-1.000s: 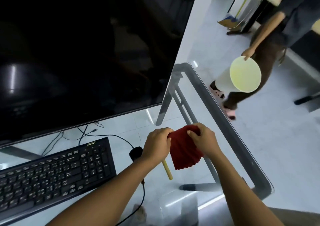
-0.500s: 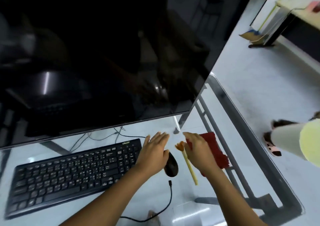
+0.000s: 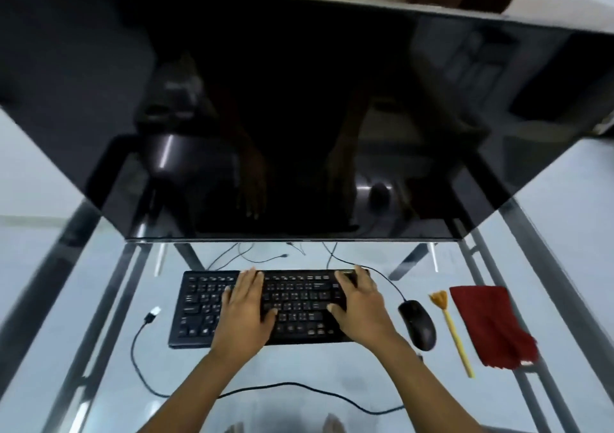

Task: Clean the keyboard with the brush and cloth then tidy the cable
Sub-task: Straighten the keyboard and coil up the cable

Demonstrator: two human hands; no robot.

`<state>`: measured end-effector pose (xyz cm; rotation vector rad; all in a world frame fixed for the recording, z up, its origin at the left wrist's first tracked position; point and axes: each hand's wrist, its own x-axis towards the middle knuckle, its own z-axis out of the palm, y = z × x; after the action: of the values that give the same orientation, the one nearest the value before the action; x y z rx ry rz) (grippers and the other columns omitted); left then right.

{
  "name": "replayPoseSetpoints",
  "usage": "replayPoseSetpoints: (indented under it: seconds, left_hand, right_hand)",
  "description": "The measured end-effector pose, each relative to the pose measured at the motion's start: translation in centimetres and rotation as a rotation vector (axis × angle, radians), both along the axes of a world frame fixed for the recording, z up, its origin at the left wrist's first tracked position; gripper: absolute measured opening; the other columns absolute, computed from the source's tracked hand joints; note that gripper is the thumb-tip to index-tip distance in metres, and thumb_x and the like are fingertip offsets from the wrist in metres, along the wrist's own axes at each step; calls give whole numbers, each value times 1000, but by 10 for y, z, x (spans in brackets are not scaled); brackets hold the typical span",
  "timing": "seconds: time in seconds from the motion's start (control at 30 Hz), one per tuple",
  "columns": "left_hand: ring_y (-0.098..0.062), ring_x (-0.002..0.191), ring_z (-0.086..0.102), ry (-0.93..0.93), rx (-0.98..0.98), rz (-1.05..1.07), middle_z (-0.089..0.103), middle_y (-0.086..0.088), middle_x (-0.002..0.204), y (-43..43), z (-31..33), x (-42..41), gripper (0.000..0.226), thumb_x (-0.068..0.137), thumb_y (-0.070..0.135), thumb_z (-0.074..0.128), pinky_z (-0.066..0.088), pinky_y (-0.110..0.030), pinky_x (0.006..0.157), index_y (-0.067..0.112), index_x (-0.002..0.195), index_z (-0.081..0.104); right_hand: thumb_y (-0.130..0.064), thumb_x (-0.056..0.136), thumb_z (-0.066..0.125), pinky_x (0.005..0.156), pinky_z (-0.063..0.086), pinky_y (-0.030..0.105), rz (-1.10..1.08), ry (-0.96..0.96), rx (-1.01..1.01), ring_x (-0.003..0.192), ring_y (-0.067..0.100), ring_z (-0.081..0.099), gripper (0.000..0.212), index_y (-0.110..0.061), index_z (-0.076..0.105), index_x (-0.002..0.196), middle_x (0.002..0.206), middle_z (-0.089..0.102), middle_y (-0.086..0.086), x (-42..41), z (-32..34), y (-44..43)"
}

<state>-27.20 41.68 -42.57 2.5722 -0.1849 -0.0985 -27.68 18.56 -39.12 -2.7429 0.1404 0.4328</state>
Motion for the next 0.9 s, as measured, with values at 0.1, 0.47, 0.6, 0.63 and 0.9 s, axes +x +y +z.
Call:
replayPoseSetpoints:
  seconds: [0.1, 0.47, 0.6, 0.63, 0.9]
  left_hand:
    - [-19, 149, -4, 20, 46, 106, 7, -5, 162, 43, -6, -15, 87, 86, 50, 62, -3, -43, 118, 12, 152, 20]
    - [-29, 147, 13, 208, -144, 288, 8, -8, 161, 105, -21, -38, 117, 67, 41, 85, 25, -47, 116, 18, 154, 9]
    - [-23, 146, 19, 162, -195, 306, 12, -3, 161, 107, -19, -28, 114, 68, 38, 84, 36, -45, 110, 18, 153, 10]
    - [-24, 146, 20, 150, -193, 312, 13, -4, 161, 107, -18, -23, 113, 68, 38, 83, 37, -45, 108, 16, 153, 12]
    - [-23, 118, 50, 49, -195, 342, 47, 4, 131, 118, -14, 26, 88, 65, 26, 87, 53, -44, 81, 19, 136, 35]
  right_hand:
    - [-54, 91, 58, 119, 20, 44, -51, 76, -26, 151, 34, 4, 85, -25, 12, 157, 163, -5, 17, -8, -5, 4]
    - [-30, 69, 85, 112, 36, 48, -273, 27, 122, 137, 41, 35, 100, -17, 30, 153, 149, 35, 20, -44, -30, -11]
    - [-26, 66, 87, 107, 42, 48, -274, -42, 122, 125, 38, 46, 95, -14, 39, 148, 140, 46, 14, -34, -34, -5]
    - [-27, 67, 87, 107, 42, 48, -271, -62, 126, 124, 38, 46, 94, -15, 40, 147, 139, 47, 13, -29, -33, -2]
    - [-34, 70, 87, 111, 34, 38, -336, -85, 138, 130, 32, 36, 93, -8, 40, 147, 143, 43, 12, 15, -29, 16]
